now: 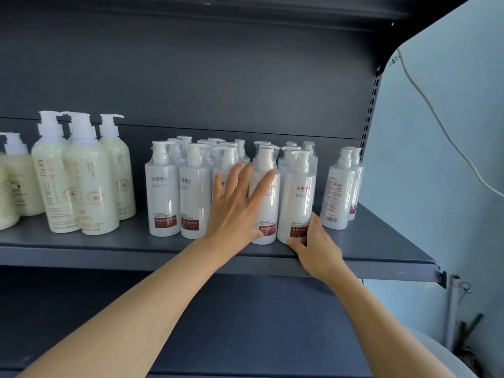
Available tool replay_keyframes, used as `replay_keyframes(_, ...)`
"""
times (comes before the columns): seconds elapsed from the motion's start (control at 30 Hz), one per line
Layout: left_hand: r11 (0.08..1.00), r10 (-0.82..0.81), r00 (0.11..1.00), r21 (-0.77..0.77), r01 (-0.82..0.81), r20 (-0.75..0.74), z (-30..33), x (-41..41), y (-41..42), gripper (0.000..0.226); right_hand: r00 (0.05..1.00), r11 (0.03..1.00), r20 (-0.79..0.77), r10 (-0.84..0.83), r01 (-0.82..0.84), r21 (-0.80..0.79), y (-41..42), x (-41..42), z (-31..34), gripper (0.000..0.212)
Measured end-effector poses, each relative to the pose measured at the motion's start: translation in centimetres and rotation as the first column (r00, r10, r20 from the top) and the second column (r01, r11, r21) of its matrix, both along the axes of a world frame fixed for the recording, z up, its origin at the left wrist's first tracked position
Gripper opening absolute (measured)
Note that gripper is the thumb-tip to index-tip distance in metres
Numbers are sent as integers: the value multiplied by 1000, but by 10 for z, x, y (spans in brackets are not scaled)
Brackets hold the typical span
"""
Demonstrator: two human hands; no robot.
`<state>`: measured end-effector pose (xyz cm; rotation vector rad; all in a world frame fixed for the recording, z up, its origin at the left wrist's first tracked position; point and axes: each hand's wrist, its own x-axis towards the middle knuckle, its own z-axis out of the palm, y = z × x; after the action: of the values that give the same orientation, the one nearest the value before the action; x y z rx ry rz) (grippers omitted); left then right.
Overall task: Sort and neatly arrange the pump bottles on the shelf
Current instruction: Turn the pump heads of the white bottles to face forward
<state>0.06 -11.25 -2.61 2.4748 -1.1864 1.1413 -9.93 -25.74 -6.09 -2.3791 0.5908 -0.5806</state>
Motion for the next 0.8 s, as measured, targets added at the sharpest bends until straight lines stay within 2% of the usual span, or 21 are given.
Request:
replay_keyframes(0.2,996,47,994,-76,-40,103,-22,6,22,126,999,999,-12,-35,35,-30,0,1,-2,47)
replay_keyframes(0.37,997,52,996,-52,-48,69,-24,3,17,125,998,997,-33,-54,52,-48,2,1,0,51)
replay_keyframes(0.8,999,20,996,31,-23,90,-21,7,10,123,997,995,3,-82,82,-48,4,-1,0,54)
